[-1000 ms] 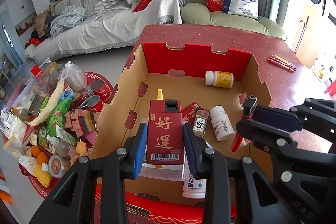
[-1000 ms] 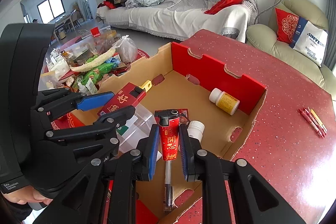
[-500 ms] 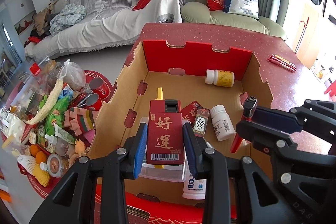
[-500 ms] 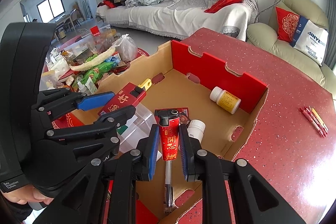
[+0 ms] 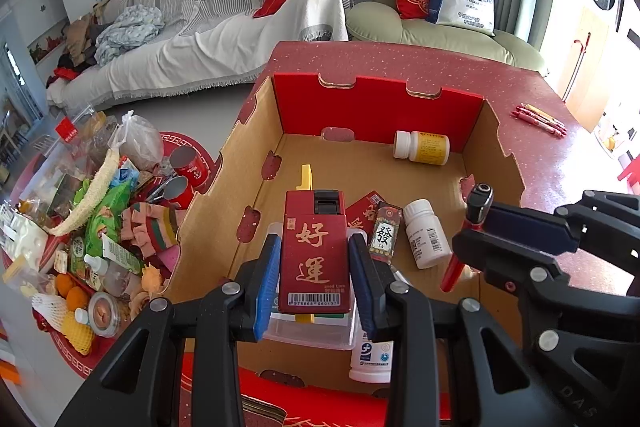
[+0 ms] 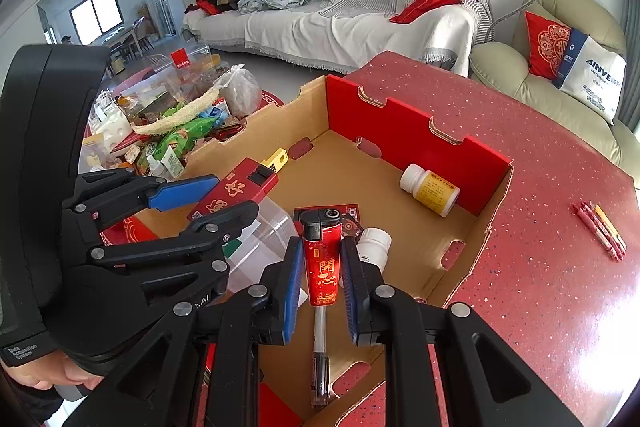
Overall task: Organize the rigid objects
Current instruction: 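Lower the card pack and lighter into the box with both grippers, then open both grippers to release the card pack and lighter in the box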
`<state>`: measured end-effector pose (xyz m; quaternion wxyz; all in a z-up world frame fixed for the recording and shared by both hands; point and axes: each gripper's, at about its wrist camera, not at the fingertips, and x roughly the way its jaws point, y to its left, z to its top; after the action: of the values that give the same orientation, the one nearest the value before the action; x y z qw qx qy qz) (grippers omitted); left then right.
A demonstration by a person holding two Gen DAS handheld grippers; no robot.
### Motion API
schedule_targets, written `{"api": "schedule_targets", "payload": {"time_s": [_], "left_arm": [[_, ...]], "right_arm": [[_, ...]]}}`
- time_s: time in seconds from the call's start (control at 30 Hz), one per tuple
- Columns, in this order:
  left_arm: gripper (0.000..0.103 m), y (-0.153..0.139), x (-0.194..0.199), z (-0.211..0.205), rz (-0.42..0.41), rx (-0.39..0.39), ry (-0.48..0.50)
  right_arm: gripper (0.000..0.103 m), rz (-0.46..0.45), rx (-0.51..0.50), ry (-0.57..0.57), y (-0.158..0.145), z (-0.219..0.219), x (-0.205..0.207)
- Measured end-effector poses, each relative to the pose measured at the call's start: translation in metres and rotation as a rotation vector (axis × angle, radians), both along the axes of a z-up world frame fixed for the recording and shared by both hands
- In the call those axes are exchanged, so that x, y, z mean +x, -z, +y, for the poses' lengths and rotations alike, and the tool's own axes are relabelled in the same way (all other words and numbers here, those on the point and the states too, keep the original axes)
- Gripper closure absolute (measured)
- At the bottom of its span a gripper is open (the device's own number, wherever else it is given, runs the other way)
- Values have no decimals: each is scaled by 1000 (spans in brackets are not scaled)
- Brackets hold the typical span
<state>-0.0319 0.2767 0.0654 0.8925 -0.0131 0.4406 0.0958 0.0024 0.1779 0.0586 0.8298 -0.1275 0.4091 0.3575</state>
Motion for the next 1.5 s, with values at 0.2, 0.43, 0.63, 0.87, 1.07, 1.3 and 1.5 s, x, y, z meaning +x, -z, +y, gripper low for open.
{"api": "schedule_targets", "payload": {"time_s": [0.2, 0.43, 0.63, 0.87, 1.07, 1.3, 1.5], "left_arm": [[66, 0, 0, 0, 1, 2, -1], [37, -3, -7, -2, -15, 37, -20], [19, -10, -9, 1, -47, 32, -33], [2, -9, 0, -6, -11, 95, -33], [0, -7, -1, -5, -6, 34, 10], [0, -11, 2, -17, -12, 69, 34], [0, -13, 2, -34, -17, 168, 41]], "right_arm": [[83, 4, -1, -1, 1, 1, 0], [83, 21, 9, 12, 2, -2, 5], [83, 10, 35, 46, -4, -10, 7], [83, 5, 48, 59, -9, -17, 9], [83, -9, 68, 64, -18, -24, 9], [83, -25, 76, 70, -24, -29, 7], [83, -31, 79, 77, -27, -32, 7]]}}
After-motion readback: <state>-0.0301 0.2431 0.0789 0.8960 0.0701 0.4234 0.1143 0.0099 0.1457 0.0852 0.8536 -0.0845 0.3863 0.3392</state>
